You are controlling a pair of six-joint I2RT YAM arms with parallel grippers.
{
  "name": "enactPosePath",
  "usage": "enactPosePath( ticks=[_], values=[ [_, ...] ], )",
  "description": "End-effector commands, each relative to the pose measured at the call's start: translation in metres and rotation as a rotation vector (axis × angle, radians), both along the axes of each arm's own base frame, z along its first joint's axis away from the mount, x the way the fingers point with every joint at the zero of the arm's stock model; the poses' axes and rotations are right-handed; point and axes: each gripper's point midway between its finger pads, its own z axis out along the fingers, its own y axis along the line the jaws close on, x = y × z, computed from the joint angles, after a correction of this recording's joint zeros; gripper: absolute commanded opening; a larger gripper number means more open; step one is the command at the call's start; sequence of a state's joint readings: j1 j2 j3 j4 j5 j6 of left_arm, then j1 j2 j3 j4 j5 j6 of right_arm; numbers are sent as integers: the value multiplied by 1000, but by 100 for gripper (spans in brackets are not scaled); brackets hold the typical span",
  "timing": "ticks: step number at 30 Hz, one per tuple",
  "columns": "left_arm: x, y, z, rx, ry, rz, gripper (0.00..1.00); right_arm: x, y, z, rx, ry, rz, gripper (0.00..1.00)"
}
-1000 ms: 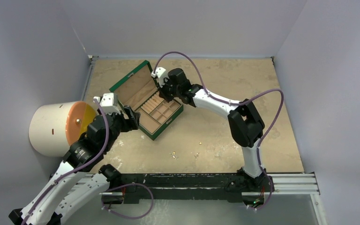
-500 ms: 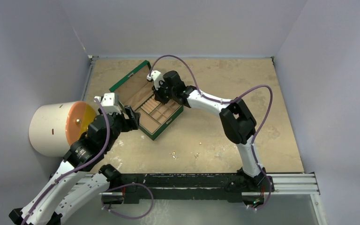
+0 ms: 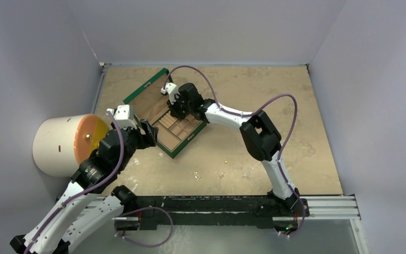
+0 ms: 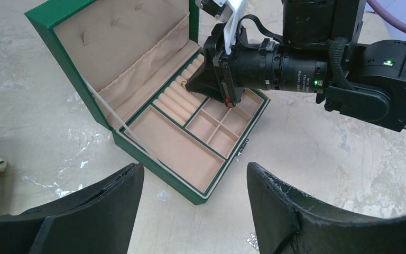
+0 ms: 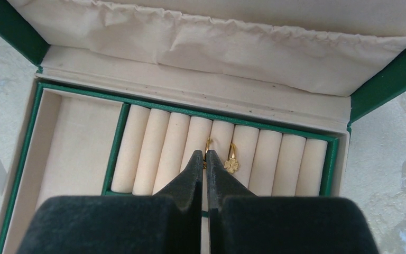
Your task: Organize the mixed jewelry
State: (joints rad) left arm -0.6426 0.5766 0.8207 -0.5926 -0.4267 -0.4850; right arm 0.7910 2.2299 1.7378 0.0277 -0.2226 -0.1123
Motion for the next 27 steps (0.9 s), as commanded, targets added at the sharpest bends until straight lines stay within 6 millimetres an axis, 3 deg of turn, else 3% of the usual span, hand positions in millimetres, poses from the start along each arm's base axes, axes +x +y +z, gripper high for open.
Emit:
enactPosePath(
  ticks=[1, 16, 27],
  values=[
    [3, -2, 11, -10, -45, -10, 70, 12, 8, 26, 37, -54, -30, 0],
    [3, -2, 11, -7, -43, -9, 70, 2, -9, -2, -63, -46, -62, 0],
    [4, -3, 9, -6, -37, -13, 70, 0, -18, -6, -91, -42, -87, 0]
  ],
)
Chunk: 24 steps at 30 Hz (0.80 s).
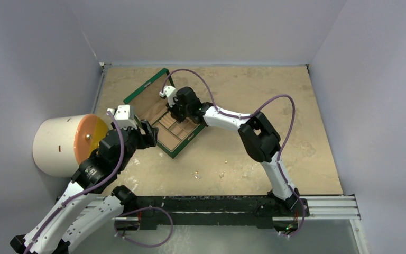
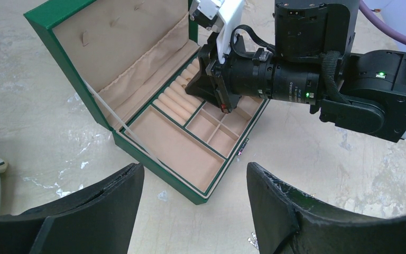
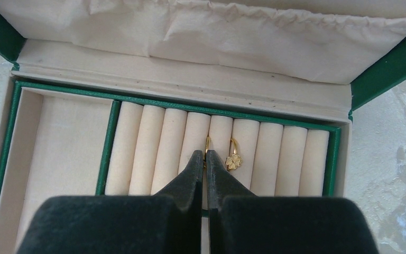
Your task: Organize the mixed jewelry
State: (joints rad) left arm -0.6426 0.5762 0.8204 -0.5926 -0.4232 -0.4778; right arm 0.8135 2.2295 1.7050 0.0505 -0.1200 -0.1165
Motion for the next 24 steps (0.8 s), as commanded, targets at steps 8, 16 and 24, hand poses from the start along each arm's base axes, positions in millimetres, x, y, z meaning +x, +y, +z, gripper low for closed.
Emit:
enactPosePath(
  ticks=[8, 16, 24],
  values=[
    [5, -2, 10, -11, -38, -5, 70, -3, -11, 4, -25, 37, -51, 8],
    [6, -2, 9, -9, -33, -3, 70, -2, -8, 50, 59, -9, -59, 28],
    [7, -3, 7, -6, -28, -3, 70, -17, -19, 114, 171, -61, -71, 35]
  ],
)
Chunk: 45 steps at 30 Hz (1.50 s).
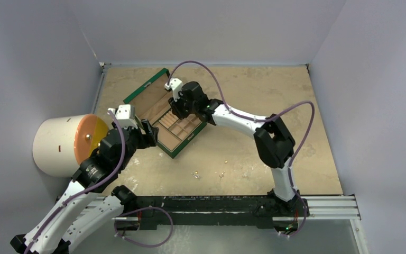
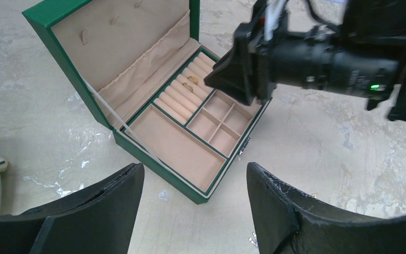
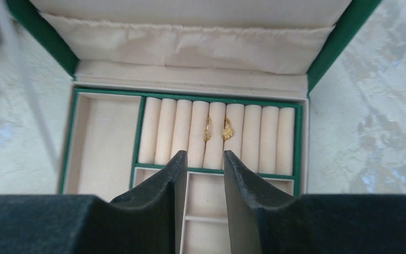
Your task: Organize the mixed jewelry
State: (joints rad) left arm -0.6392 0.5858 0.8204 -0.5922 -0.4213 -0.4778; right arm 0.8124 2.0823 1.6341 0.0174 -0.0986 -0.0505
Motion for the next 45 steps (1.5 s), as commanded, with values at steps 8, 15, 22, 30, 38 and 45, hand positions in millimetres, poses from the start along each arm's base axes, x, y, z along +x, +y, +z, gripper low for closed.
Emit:
enactPosePath(
  ticks=[8, 15, 22, 30, 38, 45],
  values=[
    [6, -3, 7, -7, -28, -7, 70, 7, -40, 72, 61, -123, -147, 37],
    [6, -3, 8, -9, -31, -7, 70, 26, -75, 32, 9, -58, -226, 37],
    [7, -4, 6, -1, -24, -10, 70, 34, -89, 4, 22, 42, -241, 38],
    [8, -4, 5, 2, -21, -9, 70, 35, -86, -14, 27, 97, -227, 41],
    [8, -4, 5, 2, -20, -8, 70, 41, -81, -26, 19, 120, -222, 41],
    [9, -4, 4, 5, -18, -9, 70, 45, -74, -32, 27, 136, -214, 41]
  ],
)
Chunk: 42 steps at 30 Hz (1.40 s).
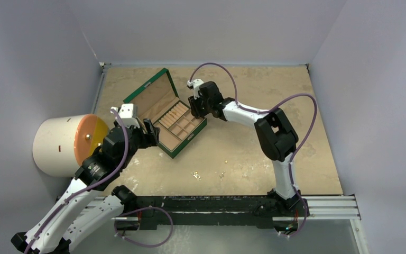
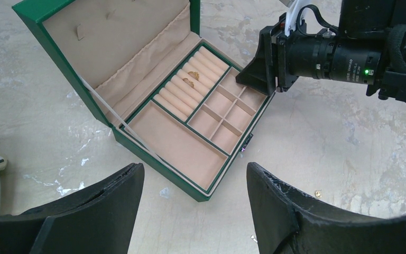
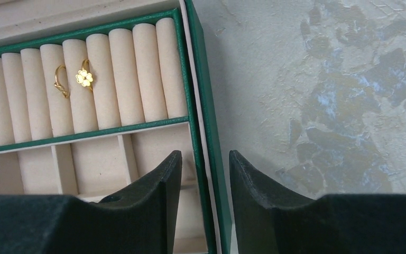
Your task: Organize the mixed jewelry
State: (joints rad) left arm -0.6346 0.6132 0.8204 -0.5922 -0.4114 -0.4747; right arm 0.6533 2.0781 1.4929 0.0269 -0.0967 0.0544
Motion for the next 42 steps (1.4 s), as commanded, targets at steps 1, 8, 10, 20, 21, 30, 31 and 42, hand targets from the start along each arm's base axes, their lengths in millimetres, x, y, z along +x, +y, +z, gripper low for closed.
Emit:
enactPosePath(
  ticks=[1, 8, 10, 20, 21, 30, 31, 42],
  values=[
    [5, -2, 10, -12, -41, -5, 70, 11, 12, 23, 57, -25, 7, 41],
    [5, -2, 11, -12, -42, -5, 70, 15, 14, 17, 45, -19, 1, 32],
    [6, -2, 11, -13, -42, -4, 70, 16, 13, 14, 37, -18, -3, 31],
    [5, -2, 11, -13, -41, -6, 70, 18, 7, 5, 9, -10, -31, 12],
    [6, -2, 10, -12, -40, -4, 70, 18, 7, 5, 8, -11, -34, 8],
    [6, -1, 10, -11, -39, -2, 70, 23, -14, 21, 12, -54, -152, 0],
    [6, -1, 9, -10, -38, 0, 70, 25, -21, 22, 10, -57, -180, 0],
    [8, -1, 6, -5, -27, 3, 70, 20, -107, 39, 75, -72, -483, 0]
  ],
)
